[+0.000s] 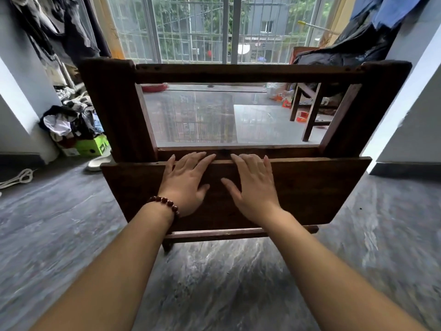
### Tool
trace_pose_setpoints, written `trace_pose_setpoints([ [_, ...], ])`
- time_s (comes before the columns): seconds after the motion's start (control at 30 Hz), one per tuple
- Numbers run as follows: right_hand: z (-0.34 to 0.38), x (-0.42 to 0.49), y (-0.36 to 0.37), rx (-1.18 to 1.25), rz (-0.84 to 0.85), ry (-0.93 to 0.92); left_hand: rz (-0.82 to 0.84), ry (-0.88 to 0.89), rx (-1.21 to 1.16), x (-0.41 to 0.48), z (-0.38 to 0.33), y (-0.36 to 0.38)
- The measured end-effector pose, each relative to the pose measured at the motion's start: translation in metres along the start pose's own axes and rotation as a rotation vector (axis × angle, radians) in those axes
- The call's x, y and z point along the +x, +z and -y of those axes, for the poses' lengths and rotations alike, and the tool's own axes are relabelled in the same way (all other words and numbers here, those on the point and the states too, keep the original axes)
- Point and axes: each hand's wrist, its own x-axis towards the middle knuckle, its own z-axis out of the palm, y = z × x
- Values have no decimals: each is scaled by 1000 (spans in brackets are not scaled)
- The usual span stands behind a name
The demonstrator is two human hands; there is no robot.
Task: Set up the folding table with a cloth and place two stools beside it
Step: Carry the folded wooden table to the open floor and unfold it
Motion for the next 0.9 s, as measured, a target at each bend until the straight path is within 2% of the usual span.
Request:
trace_pose_setpoints([
  [0.1, 7, 0, 8, -14, -83, 23, -63, 39, -42, -8, 0, 0],
  [0.23, 21, 4, 14, 95, -211, 161, -172, 36, -117, -14, 7, -9],
  [0.4, 21, 6, 13, 165, -233, 208, -284, -41, -111, -19, 17, -12],
  [0.9, 21, 13, 13, 202, -232, 274, -280, -203, -147, -15, 3, -17],
])
